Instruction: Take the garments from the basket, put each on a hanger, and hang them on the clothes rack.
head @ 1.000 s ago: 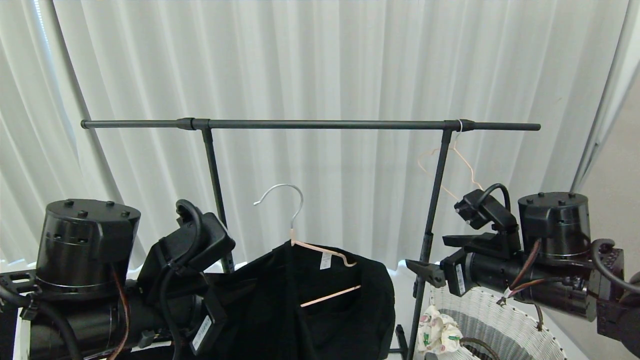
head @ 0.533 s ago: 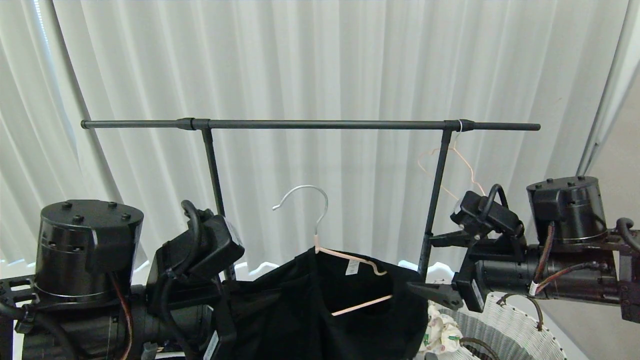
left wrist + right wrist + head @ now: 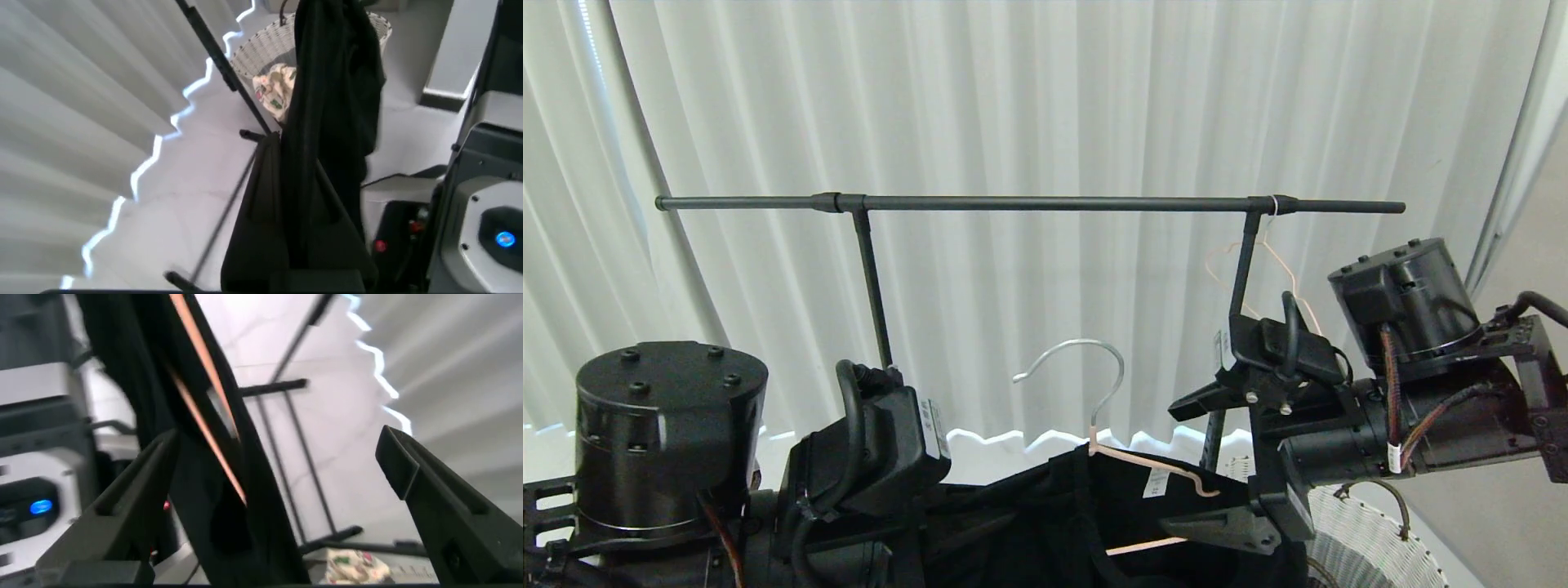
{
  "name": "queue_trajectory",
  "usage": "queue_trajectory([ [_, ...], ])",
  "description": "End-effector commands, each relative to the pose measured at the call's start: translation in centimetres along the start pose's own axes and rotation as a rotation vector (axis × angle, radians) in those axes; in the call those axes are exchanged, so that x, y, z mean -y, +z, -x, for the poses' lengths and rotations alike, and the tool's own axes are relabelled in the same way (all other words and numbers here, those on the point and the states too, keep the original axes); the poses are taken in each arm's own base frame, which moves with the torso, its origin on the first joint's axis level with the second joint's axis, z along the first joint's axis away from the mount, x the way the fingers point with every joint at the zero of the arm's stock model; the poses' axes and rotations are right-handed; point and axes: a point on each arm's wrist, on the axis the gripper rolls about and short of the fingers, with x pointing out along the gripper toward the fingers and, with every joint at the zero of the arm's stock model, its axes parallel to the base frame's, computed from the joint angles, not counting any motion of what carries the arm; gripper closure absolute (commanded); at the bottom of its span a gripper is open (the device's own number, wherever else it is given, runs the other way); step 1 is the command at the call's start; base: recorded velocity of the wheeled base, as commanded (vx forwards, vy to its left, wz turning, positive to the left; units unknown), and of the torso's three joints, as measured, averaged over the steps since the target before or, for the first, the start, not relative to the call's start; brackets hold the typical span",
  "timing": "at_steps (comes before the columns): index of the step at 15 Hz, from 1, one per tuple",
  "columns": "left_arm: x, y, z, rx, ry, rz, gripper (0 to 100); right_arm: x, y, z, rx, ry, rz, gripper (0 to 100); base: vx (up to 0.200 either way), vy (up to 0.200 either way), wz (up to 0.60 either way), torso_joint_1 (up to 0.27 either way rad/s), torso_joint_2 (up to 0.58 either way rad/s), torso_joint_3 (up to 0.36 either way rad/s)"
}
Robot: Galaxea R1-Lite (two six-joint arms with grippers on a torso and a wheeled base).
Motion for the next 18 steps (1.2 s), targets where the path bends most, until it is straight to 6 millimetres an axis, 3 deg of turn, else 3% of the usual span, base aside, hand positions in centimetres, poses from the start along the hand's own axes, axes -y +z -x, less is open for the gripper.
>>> queue_trajectory([
  [1, 0.1, 0.2, 0.0, 0.008, -0.005, -0.011, 100, -0.4, 0.7, -1.4, -0.012, 0.051, 0.015, 0, 0.000, 0.000, 0.00, 0.000, 0.00, 0.000],
  [10, 0.3, 0.9, 0.4, 0.049, -0.003, -0.026, 100, -1.0, 0.0, -2.2, -0.068, 0.082, -0.001, 0, 0.000, 0.000, 0.00, 0.000, 0.00, 0.000],
  [11, 0.4, 1.0, 0.4, 0.053, -0.007, -0.030, 100, -0.9, 0.0, -2.5, -0.072, 0.084, -0.003, 100, 0.000, 0.000, 0.00, 0.000, 0.00, 0.000],
  [17, 0.7, 1.1, 0.2, 0.055, -0.020, -0.038, 100, -0.7, 0.2, -2.2, -0.059, 0.060, 0.003, 100, 0.000, 0.000, 0.00, 0.000, 0.00, 0.000],
  [18, 0.7, 1.1, 0.2, 0.055, -0.020, -0.038, 0, -0.5, 0.4, -2.1, -0.039, 0.050, 0.012, 100, 0.000, 0.000, 0.00, 0.000, 0.00, 0.000],
])
